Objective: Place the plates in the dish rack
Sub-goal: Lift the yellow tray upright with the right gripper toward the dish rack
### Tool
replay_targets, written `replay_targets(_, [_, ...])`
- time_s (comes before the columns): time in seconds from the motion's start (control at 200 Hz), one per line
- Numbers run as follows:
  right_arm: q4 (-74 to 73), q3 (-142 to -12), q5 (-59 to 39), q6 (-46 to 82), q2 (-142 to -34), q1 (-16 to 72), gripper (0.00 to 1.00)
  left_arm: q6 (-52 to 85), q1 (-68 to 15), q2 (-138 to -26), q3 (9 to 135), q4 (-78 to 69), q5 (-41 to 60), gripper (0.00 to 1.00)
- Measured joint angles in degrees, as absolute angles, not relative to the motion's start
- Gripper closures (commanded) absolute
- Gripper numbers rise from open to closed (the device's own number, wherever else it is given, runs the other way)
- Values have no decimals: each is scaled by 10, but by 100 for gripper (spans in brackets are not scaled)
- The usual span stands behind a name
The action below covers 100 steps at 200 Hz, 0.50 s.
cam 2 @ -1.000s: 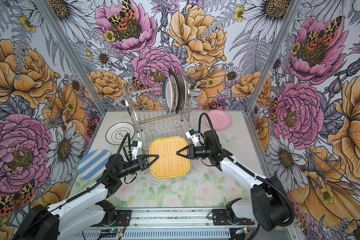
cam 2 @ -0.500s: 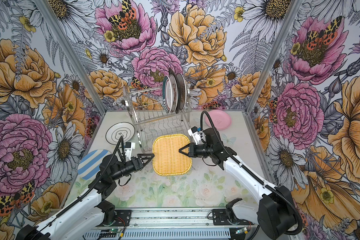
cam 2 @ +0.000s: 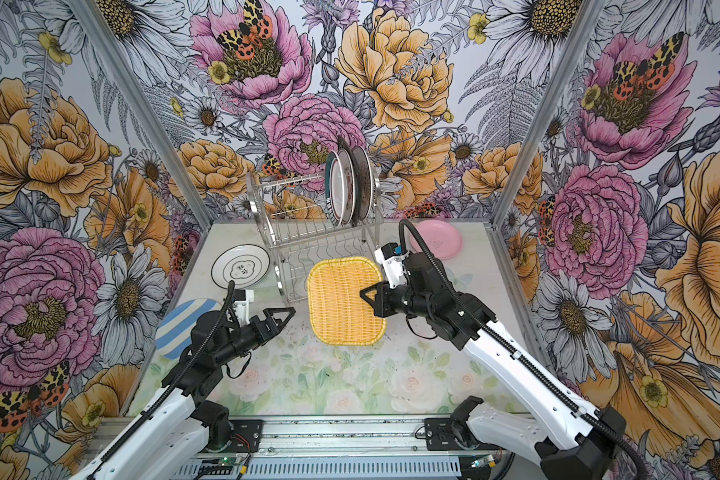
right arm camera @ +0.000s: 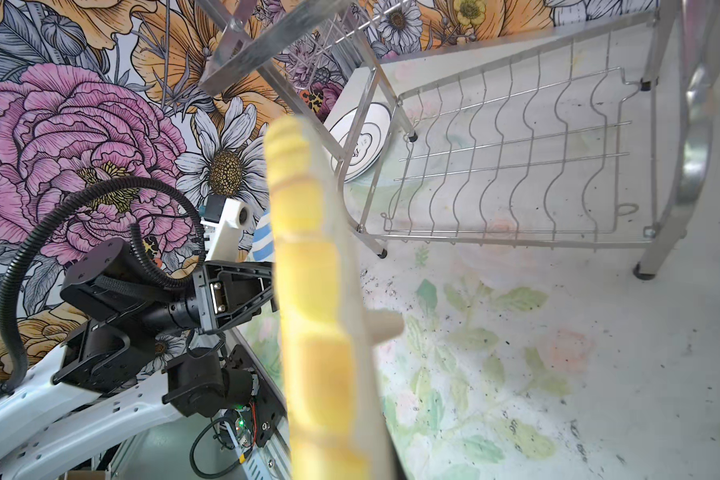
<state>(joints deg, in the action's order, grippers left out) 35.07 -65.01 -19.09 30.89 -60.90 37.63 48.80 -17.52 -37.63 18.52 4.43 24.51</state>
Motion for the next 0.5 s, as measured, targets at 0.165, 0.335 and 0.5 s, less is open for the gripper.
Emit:
replay_targets(0.165, [385, -719, -116, 298, -609, 415, 100, 474, -175, -388, 196, 58, 235, 1])
replay_targets(0.335, [398, -810, -45, 287, -633, 449, 100, 467, -175, -389, 198, 60, 232, 1])
replay_targets(0.5, [399, -901, 29, 268, -682, 477, 100, 465, -175, -389, 198, 60, 231, 1])
